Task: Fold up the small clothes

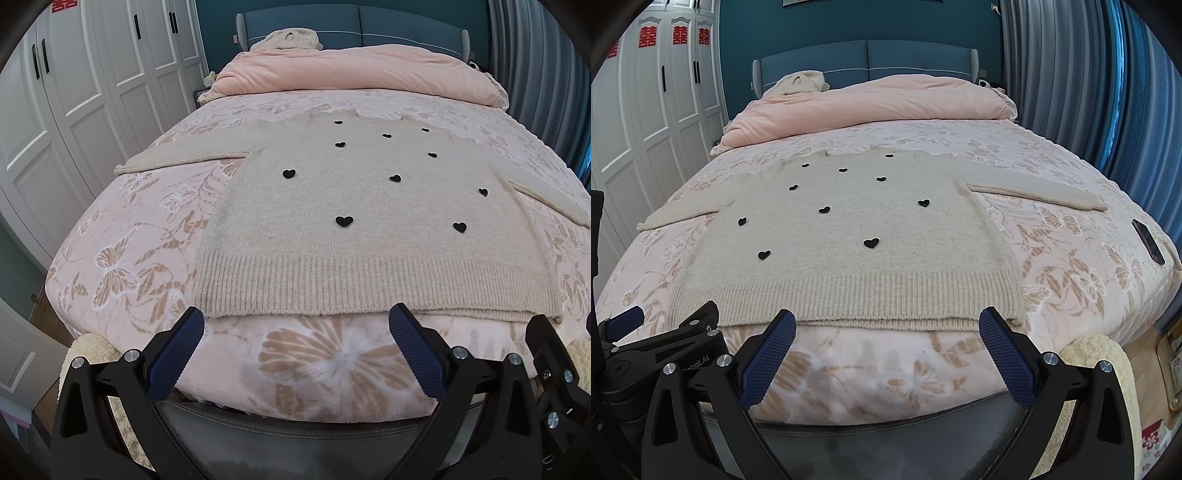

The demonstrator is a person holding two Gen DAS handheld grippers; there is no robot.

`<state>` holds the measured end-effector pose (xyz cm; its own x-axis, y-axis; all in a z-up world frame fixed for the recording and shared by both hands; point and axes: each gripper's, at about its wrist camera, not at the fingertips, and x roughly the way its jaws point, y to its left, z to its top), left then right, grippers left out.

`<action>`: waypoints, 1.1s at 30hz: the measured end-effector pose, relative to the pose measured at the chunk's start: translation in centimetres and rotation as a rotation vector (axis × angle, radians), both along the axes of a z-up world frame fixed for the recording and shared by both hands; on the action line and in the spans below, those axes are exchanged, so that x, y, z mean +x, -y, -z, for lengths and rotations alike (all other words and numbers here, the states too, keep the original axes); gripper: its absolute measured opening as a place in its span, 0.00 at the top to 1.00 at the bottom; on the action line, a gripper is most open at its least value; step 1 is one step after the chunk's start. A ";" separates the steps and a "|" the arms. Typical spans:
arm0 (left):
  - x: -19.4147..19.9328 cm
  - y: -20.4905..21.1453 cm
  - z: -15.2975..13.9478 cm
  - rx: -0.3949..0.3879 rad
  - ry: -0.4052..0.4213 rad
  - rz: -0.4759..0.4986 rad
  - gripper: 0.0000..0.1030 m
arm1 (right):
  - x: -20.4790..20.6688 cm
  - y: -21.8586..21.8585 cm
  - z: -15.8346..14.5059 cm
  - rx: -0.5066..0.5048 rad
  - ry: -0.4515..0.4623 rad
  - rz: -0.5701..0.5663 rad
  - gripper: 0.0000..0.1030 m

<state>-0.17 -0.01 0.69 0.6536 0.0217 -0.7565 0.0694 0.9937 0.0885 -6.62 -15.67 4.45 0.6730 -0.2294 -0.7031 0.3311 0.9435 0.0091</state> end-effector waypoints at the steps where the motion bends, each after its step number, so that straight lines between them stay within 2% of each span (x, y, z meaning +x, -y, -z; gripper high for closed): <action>1: 0.0 0.0 0.0 0.001 0.001 0.000 0.05 | 0.0 0.0 0.0 0.000 0.000 0.000 0.05; 33: 0.0 -0.1 0.0 0.003 -0.001 -0.001 0.05 | -0.5 0.5 0.2 0.001 -0.002 0.003 0.05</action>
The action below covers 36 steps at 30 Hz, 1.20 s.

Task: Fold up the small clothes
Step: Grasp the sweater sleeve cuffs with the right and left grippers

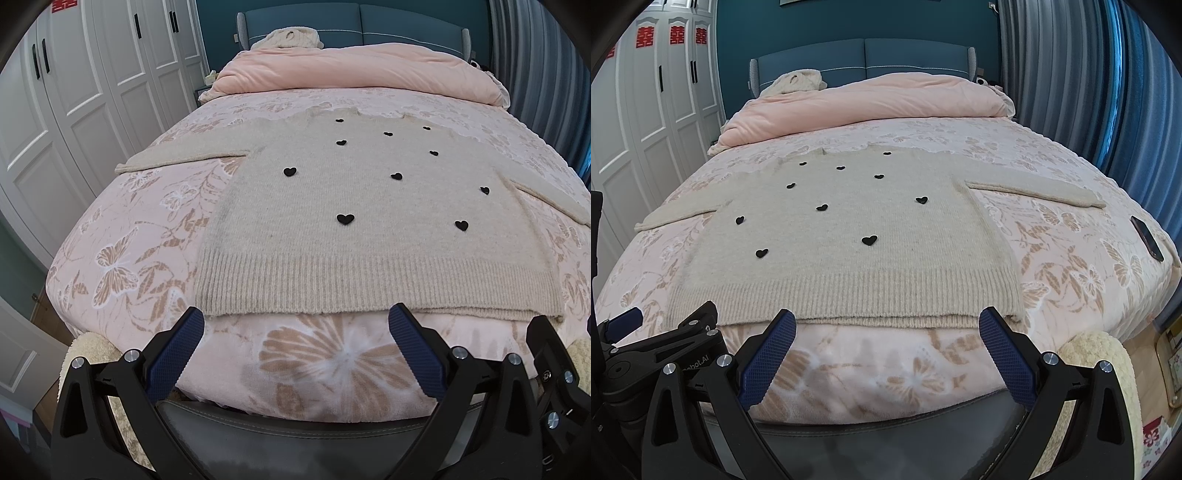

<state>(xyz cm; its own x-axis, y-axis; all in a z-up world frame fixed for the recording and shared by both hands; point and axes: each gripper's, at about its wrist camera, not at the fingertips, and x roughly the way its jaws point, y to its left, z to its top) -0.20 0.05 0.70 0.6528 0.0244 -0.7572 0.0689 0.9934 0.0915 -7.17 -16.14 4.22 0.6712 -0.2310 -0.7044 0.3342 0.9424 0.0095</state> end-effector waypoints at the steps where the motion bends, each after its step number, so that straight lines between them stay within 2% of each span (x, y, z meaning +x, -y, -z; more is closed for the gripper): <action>1: 0.0 0.0 0.0 0.000 0.001 0.001 0.05 | 0.0 0.0 0.0 0.000 0.001 0.000 0.05; 10: 0.1 -0.3 0.9 -0.007 -0.029 -0.002 0.05 | -0.1 0.7 0.9 0.025 -0.023 -0.013 0.05; 13: 0.7 -0.8 1.7 -0.049 -0.057 0.004 0.05 | 1.0 2.3 2.1 0.122 -0.049 -0.062 0.05; 15: 1.3 -1.6 2.1 -0.073 -0.056 -0.002 0.05 | 1.8 4.8 2.6 0.180 -0.048 -0.036 0.05; 18: 2.6 -2.8 2.3 -0.102 -0.064 -0.024 0.05 | 3.5 11.2 2.6 0.254 -0.010 0.066 0.05; 20: 3.7 -3.7 2.4 -0.125 -0.071 -0.035 0.05 | 5.2 18.0 2.6 0.326 0.009 0.150 0.05; 24: 5.9 -4.6 2.7 -0.100 -0.085 -0.060 0.05 | 8.5 31.5 2.8 0.430 0.068 0.351 0.05; 27: 7.2 -4.6 3.0 -0.104 -0.101 -0.062 0.05 | 10.4 41.9 4.6 0.502 0.101 0.536 0.05; 29: 8.2 -4.3 3.3 -0.103 -0.127 -0.059 0.05 | 10.9 46.9 5.9 0.558 0.130 0.645 0.05; 31: 9.1 -3.9 3.6 -0.096 -0.142 -0.058 0.05 | 11.0 50.8 7.3 0.612 0.161 0.743 0.07; 33: 10.1 -3.3 4.2 -0.104 -0.173 -0.053 0.05 | 11.5 53.1 8.7 0.667 0.188 0.791 0.13; 36: 11.2 -2.7 4.8 -0.126 -0.202 -0.048 0.05 | 12.5 55.7 10.1 0.731 0.251 0.831 0.31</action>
